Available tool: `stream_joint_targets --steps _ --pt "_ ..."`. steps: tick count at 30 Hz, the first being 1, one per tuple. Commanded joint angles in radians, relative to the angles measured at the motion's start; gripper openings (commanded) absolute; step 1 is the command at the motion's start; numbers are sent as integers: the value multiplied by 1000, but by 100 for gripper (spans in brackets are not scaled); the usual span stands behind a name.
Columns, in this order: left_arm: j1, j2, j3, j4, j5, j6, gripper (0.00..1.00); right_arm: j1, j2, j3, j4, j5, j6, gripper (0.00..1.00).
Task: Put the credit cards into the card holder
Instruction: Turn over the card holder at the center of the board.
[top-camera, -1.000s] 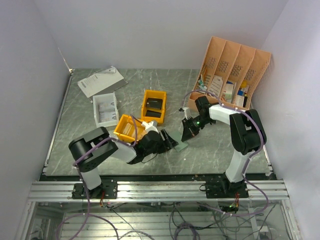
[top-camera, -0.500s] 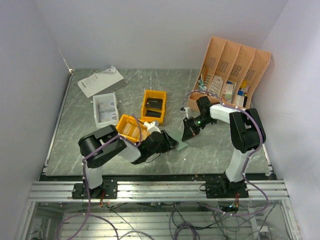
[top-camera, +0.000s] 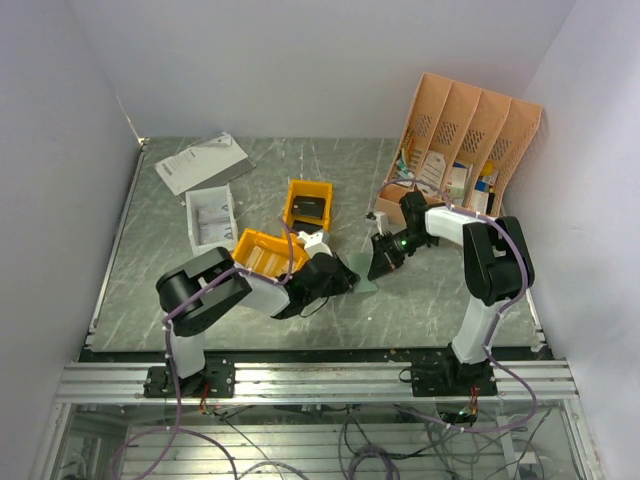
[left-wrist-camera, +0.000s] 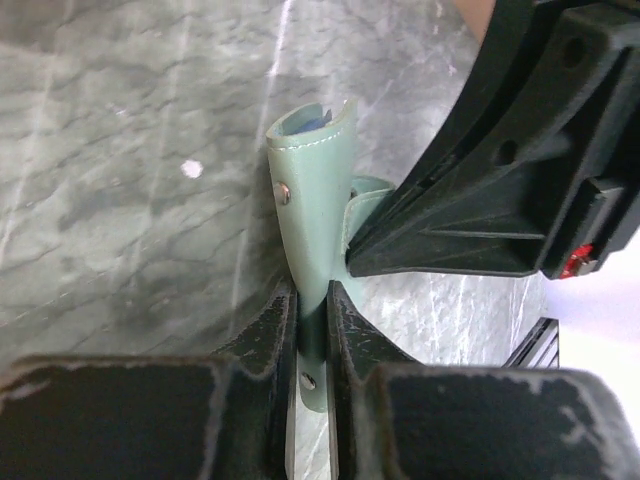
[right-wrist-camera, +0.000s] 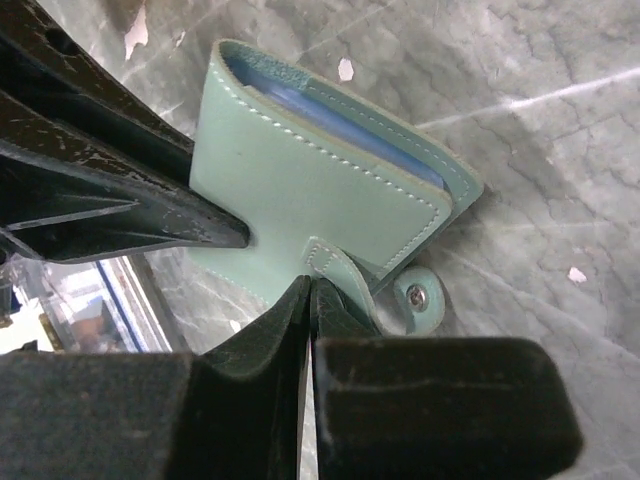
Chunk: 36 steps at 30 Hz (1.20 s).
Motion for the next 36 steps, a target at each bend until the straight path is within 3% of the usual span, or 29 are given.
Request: stream_joint_targets --steps 1,5,8,13,21,23,28,36 --pt "-10 -60 62 -131 -16 190 12 -59 -37 15 -61 -55 -114 5" --pt "-34 -155 145 -363 -70 417 9 -159 -137 28 -134 -208 -208 11" --pt "-99 -200 265 -586 -259 659 7 -240 -204 18 -135 -234 -212 13" --pt "-177 -189 385 -817 -465 1069 7 -368 -247 -6 -91 -240 -155 14" --pt "-323 -99 383 -736 -744 1539 7 -405 -251 -20 -55 -215 -113 15" --pt "-342 -39 391 -701 -816 1607 7 -406 -246 -20 -57 -217 -114 15" --pt "-398 53 375 -596 -804 1701 10 -408 -241 -19 -58 -215 -112 15" --pt "-427 78 383 -667 -671 1589 32 -410 -240 -16 -65 -224 -118 15"
